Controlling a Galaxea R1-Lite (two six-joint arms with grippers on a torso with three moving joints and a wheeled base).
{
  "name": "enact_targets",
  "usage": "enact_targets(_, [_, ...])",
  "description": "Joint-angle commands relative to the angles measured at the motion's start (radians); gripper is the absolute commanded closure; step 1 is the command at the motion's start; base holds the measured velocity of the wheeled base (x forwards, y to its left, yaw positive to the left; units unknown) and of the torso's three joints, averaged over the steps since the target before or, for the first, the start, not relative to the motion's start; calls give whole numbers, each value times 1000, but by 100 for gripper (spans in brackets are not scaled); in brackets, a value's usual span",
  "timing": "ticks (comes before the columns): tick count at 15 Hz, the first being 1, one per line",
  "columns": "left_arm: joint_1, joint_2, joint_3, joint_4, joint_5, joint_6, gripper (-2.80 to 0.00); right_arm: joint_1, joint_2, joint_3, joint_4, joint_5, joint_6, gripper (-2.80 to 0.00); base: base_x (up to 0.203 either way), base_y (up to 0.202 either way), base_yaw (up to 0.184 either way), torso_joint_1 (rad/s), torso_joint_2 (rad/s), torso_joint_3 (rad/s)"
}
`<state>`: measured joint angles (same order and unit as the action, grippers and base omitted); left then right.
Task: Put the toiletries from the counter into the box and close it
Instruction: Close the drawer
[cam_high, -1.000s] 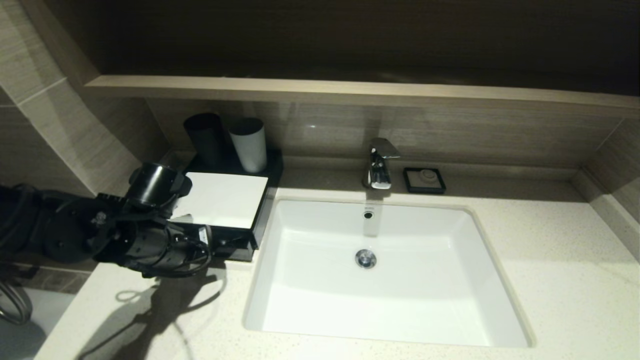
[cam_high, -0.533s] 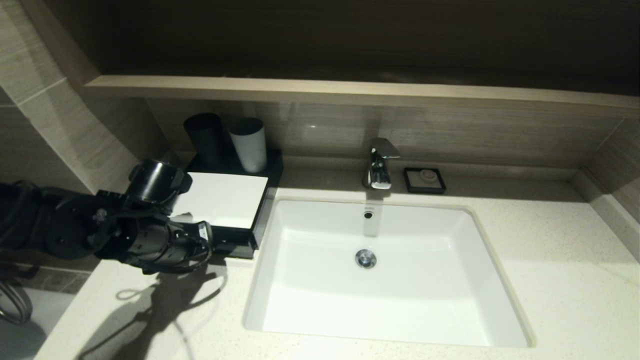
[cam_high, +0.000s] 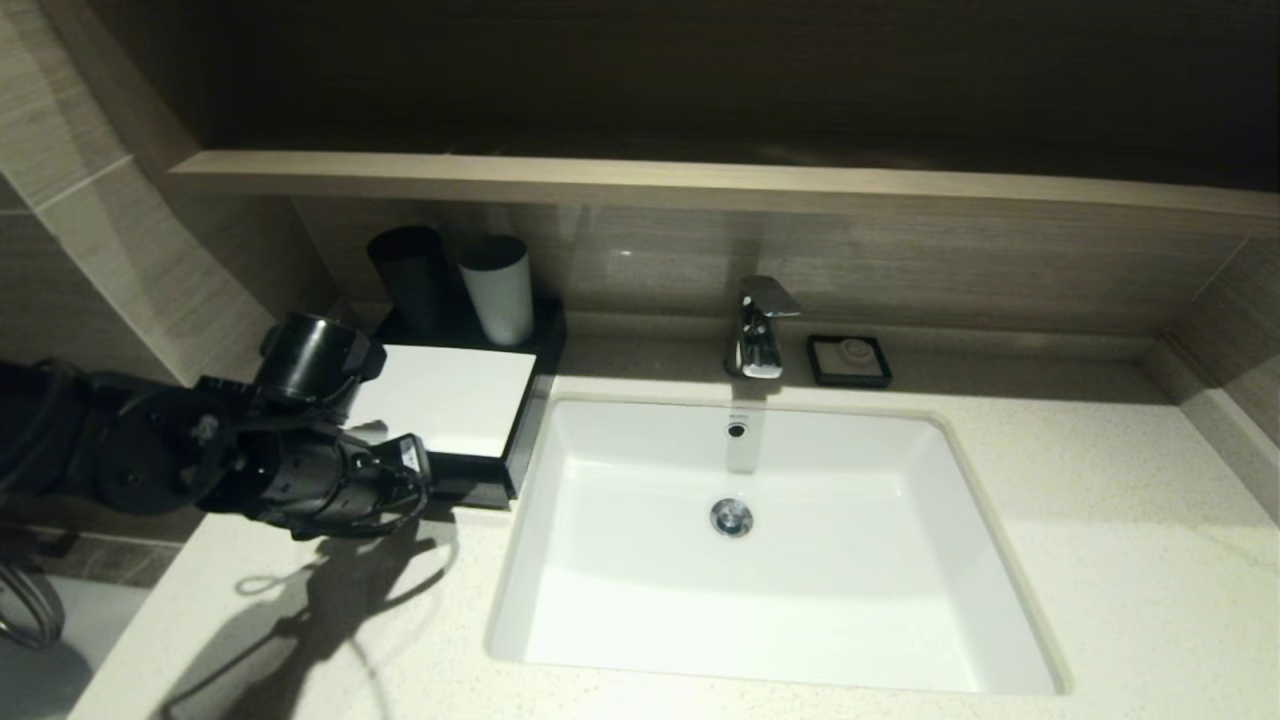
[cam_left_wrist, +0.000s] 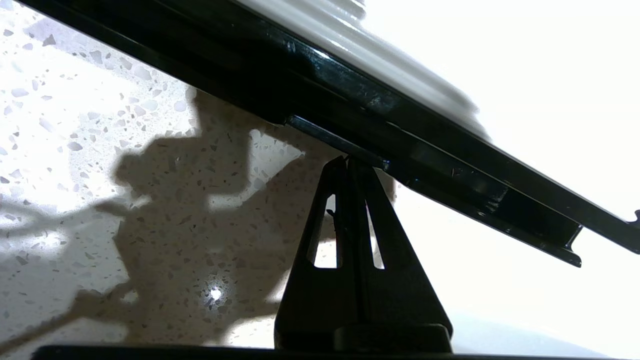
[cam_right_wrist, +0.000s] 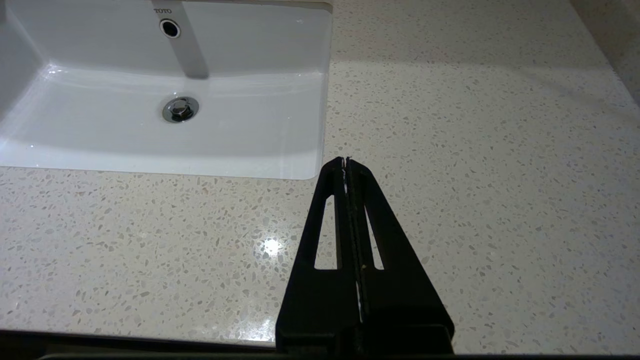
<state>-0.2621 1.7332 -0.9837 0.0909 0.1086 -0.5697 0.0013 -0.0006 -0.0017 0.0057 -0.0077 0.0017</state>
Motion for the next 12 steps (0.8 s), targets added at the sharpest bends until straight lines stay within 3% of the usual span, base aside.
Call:
enact_targets(1, [0, 3, -6, 1, 0, -7, 0, 0, 1, 0, 0, 0, 0, 0, 0, 0, 0, 0, 0, 0])
enact_targets(12, [0, 9, 0, -55, 29, -45, 0, 0, 1, 0, 0, 0, 0, 0, 0, 0, 0, 0, 0, 0])
